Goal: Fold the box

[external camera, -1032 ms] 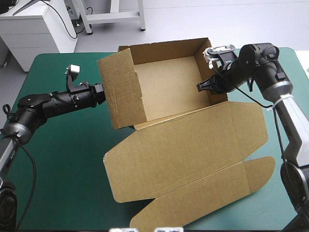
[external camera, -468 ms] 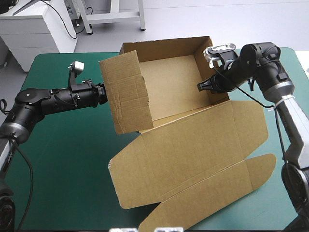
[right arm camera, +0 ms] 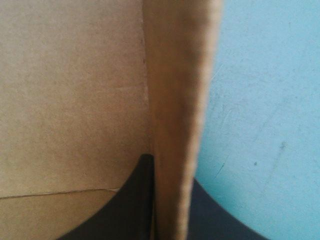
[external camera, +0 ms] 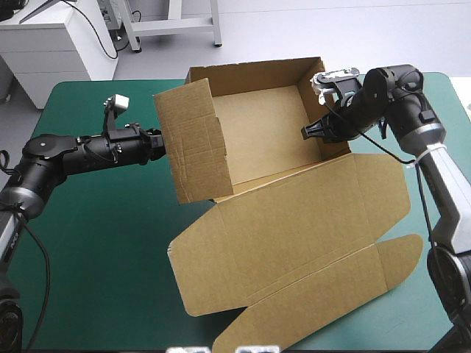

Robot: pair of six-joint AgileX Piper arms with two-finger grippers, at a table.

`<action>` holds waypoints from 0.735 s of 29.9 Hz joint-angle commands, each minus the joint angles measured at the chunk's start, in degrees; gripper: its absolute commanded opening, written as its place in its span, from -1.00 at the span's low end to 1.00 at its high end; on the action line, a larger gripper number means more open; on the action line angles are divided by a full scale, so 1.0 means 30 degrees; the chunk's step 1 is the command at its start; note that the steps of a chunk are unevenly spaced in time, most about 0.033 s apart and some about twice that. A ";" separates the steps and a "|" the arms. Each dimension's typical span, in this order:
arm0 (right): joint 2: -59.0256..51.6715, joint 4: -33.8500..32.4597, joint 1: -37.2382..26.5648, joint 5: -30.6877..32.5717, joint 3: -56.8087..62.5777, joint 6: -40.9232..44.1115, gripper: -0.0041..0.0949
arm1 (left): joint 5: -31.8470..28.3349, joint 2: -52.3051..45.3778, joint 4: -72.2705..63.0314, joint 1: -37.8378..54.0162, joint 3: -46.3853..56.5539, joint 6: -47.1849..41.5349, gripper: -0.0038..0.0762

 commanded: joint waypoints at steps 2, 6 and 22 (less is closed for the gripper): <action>-0.0491 -0.1981 -0.0039 -0.0250 -0.0510 0.0752 -0.95 | 0.1899 -0.1096 -0.2803 -0.0326 -0.0788 0.0147 -0.92; -0.0491 -0.2153 -0.0039 -0.0215 -0.0510 0.0797 -0.95 | 0.1899 -0.1096 -0.2803 0.0099 -0.0788 0.0147 -0.92; -0.0491 -0.2239 -0.0039 -0.0213 -0.0510 0.0797 -0.95 | 0.2165 -0.1096 -0.2071 0.2367 -0.0788 -0.0166 -0.92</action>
